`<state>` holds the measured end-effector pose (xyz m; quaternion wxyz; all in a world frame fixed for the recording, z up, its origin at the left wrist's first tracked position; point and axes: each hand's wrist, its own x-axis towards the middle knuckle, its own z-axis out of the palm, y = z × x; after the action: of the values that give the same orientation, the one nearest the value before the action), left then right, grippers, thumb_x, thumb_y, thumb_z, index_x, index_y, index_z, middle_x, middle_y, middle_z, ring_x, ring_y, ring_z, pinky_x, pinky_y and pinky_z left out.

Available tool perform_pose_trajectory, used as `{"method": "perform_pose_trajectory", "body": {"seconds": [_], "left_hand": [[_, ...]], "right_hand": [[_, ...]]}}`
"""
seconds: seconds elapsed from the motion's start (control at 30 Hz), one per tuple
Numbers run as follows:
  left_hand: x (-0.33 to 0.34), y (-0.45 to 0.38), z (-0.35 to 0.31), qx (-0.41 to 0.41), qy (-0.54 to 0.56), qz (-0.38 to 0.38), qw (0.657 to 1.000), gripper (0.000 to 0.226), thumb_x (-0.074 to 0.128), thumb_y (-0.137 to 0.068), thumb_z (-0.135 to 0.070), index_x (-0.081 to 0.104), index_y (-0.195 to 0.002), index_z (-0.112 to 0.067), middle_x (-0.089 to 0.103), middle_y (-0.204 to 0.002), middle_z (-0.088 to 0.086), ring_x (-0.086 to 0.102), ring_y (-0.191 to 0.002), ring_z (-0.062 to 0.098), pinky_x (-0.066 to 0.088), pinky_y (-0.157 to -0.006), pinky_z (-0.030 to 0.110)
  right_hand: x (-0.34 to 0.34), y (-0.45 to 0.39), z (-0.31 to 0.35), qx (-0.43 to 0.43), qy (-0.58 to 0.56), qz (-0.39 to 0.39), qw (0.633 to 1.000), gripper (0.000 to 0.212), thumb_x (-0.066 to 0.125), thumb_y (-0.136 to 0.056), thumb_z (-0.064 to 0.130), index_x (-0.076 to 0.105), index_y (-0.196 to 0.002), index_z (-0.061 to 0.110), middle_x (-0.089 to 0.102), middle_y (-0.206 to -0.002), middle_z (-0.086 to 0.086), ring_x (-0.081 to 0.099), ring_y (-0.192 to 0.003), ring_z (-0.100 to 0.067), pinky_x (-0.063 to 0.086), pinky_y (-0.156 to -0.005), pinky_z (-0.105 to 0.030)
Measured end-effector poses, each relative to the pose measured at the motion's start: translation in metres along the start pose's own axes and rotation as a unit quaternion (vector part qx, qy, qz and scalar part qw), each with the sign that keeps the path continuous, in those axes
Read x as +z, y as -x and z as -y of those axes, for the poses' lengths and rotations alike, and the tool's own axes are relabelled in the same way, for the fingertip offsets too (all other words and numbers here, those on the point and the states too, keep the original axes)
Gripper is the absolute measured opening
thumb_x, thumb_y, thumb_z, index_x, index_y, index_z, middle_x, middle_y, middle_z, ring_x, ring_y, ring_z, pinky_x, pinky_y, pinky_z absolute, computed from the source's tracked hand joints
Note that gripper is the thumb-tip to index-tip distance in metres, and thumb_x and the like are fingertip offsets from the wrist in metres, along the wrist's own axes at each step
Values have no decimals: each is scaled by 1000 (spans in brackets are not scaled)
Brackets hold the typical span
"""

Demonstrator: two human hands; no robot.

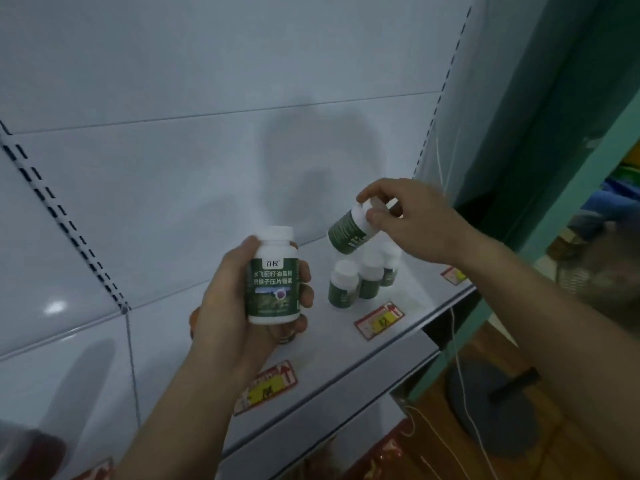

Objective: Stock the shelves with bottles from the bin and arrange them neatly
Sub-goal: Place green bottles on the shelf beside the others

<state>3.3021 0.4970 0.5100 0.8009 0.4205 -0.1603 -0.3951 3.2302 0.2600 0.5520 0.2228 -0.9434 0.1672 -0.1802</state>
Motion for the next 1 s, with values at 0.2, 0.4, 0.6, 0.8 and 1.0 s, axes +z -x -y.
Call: {"method": "perform_pose_trajectory", "body": {"seconds": [0.2,0.4,0.6,0.8,1.0], "left_hand": [[31,-45,11,39,11,-49,998,41,41,-96,-43,66,-100,-12,62,-84,12,58,-63,23,48,-47,26],[39,-49,23,61,14,-107,992,41,41,-95,-42,68,-96,-11,62,-83,13,57,-62,23,47,-45,28],[42,-48,26,68,12,-113,991,42,41,-96,-42,68,-96,-12,62,-84,13,57,-63,24,48,-46,27],[41,-44,29,70,13,-121,990,42,40,-97,-43,68,-98,-12,62,-85,14,58,-65,25,48,-48,28],[42,-47,35,61,34,-110,991,44,40,-96,-43,72,-92,-13,62,-84,14,57,-64,25,48,-47,28]], "right_hand": [[14,-68,-42,-57,-1,131,990,19,67,-94,32,68,-112,26,60,-97,12,55,-81,3,40,-67,-11],[44,-104,-53,-88,52,244,964,15,69,-88,33,70,-101,25,54,-90,13,56,-86,-12,44,-71,-26],[59,-115,-56,-99,96,287,948,16,73,-84,31,69,-97,23,65,-103,-1,61,-96,-21,53,-81,-35],[70,-117,-55,-99,104,319,937,17,75,-82,30,70,-97,23,61,-89,7,60,-94,-19,52,-81,-29],[68,-110,-58,-97,100,333,933,26,76,-84,33,73,-107,20,55,-85,13,59,-94,-18,51,-83,-30]]}}
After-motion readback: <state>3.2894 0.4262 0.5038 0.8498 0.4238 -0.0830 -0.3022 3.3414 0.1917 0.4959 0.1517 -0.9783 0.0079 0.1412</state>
